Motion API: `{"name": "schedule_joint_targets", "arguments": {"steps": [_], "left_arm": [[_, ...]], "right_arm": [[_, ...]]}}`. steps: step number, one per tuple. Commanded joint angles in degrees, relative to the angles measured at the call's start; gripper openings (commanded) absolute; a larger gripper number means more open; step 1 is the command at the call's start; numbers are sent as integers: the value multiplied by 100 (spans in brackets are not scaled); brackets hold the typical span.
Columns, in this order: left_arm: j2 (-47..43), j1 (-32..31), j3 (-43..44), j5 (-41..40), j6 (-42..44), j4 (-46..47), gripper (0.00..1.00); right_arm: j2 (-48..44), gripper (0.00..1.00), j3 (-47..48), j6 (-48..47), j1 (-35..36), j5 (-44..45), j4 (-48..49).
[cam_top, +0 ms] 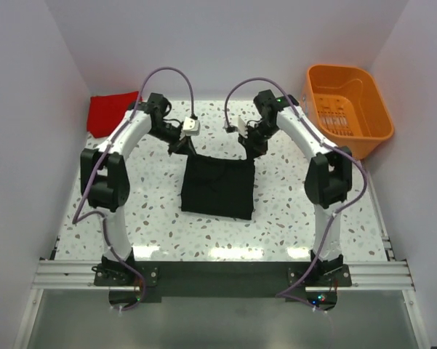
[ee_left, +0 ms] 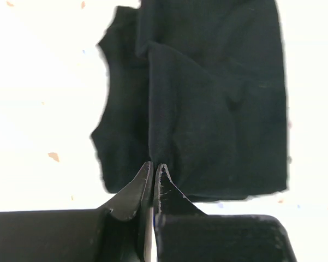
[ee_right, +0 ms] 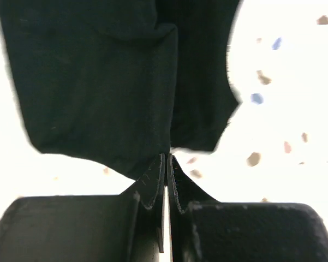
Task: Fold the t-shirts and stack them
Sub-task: Fold the tshirt
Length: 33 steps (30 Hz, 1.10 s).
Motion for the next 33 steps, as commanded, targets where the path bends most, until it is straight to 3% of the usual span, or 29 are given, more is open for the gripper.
{"name": "schedule_joint_targets", "arguments": {"steps": [1, 6, 11, 15, 25, 33], "left_arm": [[924, 168, 782, 261, -378, 206, 0], [1937, 186, 1653, 68, -933, 874, 0], [2685, 274, 2023, -370, -1575, 1401, 0], [2747, 300, 2014, -425, -1453, 1271, 0], [1877, 511, 2207, 208, -749, 321, 0], [2492, 573, 2647, 182, -1714, 1348, 0]], "right_arm": [[914, 0, 782, -293, -180, 9, -168], [1907, 0, 1732, -266, -313, 237, 192], [2401, 0, 1716, -196, -480, 527, 596], [2252, 0, 1391, -100, -480, 501, 886], [1144, 0, 1232, -82, -681, 105, 579], [1995, 0, 1926, 190, -752, 228, 833]]}}
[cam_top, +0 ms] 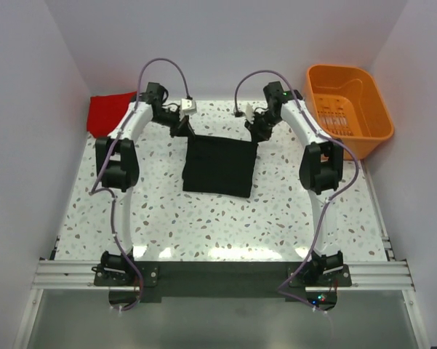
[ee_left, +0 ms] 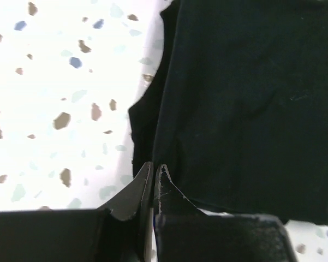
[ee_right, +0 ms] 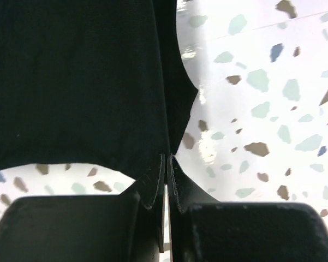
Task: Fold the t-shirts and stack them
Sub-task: Fold the tshirt
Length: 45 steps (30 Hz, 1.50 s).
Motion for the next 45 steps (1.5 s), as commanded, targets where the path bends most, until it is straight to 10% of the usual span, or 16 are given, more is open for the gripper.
{"name": "schedule_joint_targets", "arguments": {"steps": [1, 17, 21, 29, 34, 45], "left_arm": [[289, 76, 217, -50, -646, 995, 0], [1081, -126, 94, -1377, -2564, 3214, 3], [477, -3, -284, -1413, -3275, 3715, 51], [-1616, 50, -1926, -877, -4163, 3865, 70], [-2610, -108, -3297, -246, -5085, 4048, 77], [-2129, -1040, -4528, 968, -7852, 5067, 66]], "right_arm": [[490, 0, 287, 180, -55, 158, 318], [746, 2, -478, 742, 15, 1706, 2903], [292, 47, -547, 1373, 112, 1935, 3166], [-1300, 89, -662, 2675, 138, 1452, 2721], [-1960, 89, -1361, 3694, 173, 249, 2041], [-1883, 51, -3420, 6233, 674, -2283, 3007]]}}
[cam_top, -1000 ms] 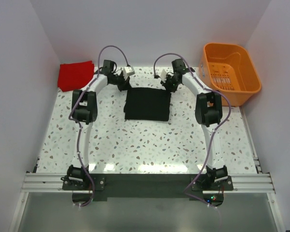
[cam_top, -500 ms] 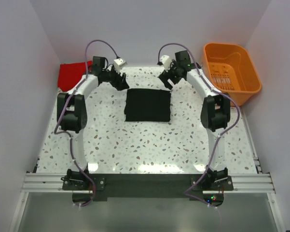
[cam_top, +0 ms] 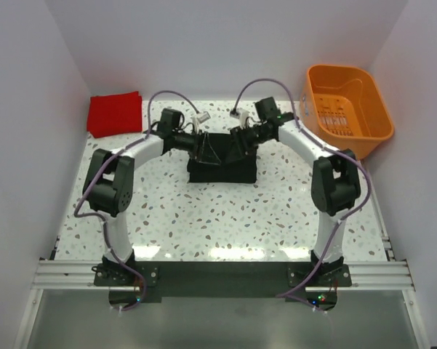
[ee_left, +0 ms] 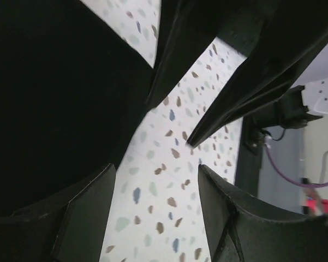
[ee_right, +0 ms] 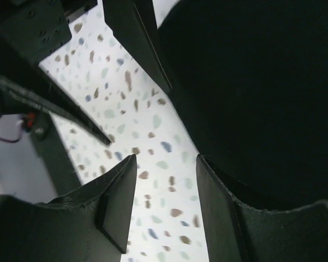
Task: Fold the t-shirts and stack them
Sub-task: Fold the tshirt
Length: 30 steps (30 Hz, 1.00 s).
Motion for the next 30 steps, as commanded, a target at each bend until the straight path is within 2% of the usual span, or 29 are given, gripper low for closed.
{"name": "schedule_joint_targets", "arguments": {"steps": [1, 4, 8, 14, 18, 23, 25, 27, 30], "left_arm": [[298, -131, -333, 551, -1291, 738, 66], [782, -26, -316, 500, -1442, 600, 65], [1387, 299, -482, 235, -1722, 853, 65], [1873, 748, -579, 59, -1443, 433, 64], [1759, 923, -737, 59, -1266, 160, 64], [1522, 1090, -861, 77, -916, -129, 65], [1312, 1117, -870, 252, -670, -174, 66], [1109, 1143, -721, 410, -397, -489, 67], [321, 1284, -501, 412, 130, -797, 70]], "right_arm": [[347, 50, -496, 1145, 56, -949, 464], [786, 46, -629, 1128, -23, -967, 438], [1340, 46, -806, 962, -339, -765, 465], [1807, 45, -998, 723, -884, -466, 113], [1667, 45, -1306, 549, -1121, -527, -167], [1518, 45, -1360, -189, -1481, -536, -949], [1465, 43, -1176, -566, -1535, -501, -1380], [1088, 40, -1026, -621, -1544, -545, -1496], [438, 40, -745, -367, -1491, -502, -1312]]}}
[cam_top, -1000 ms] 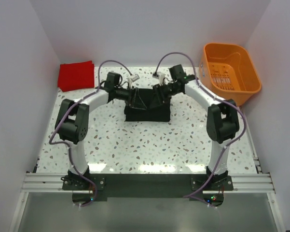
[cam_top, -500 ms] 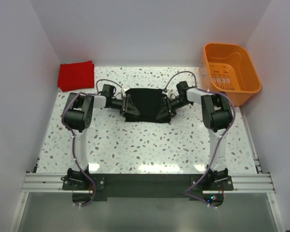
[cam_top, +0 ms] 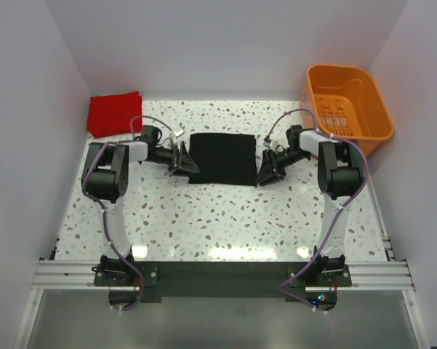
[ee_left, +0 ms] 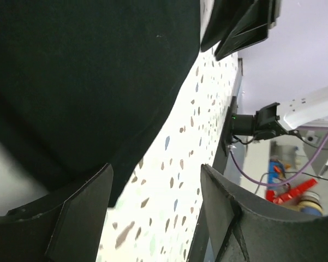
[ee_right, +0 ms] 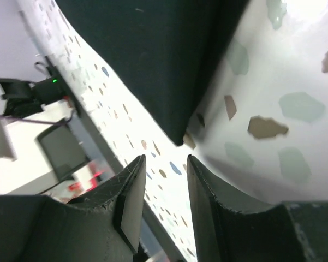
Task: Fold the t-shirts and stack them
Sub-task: Fold the tshirt, then neatly place the folded tshirt to the corner
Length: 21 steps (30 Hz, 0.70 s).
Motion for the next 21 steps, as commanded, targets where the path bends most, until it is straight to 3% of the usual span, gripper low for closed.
{"name": "schedule_joint_targets", "arguments": {"steps": [1, 6, 9, 11, 14, 17, 18, 21], "left_arm": [[-956, 363, 247, -476, 898, -566, 71], [-1879, 935, 309, -1398, 698, -505, 75], [-2065, 1252, 371, -2066, 583, -637, 78], [-2118, 1358, 300, -2565, 565, -663, 86], [-2110, 1384, 265, -3260, 547, -839, 88], [-2145, 1411, -24, -3727, 477, -629, 89], [-2136, 1419, -164, -3790, 425, -567, 100], [-2048, 1428, -297, -3878, 319, -479, 100]], "right_arm": [[-986, 40, 538, -109, 48, 541, -39], [-1478, 41, 1259, 77, 539, 1531, 644], [-1427, 43, 1506, -326, 1450, 2323, 1032], [-1260, 44, 1785, -476, 1848, 3053, 1182], [-751, 44, 2382, -871, 2613, 3845, 1192], [-259, 44, 2718, -1171, 3176, 4214, 1332], [-145, 44, 2797, -1189, 3386, 4242, 1385], [295, 43, 3167, -1232, 3694, 4339, 1289]]}}
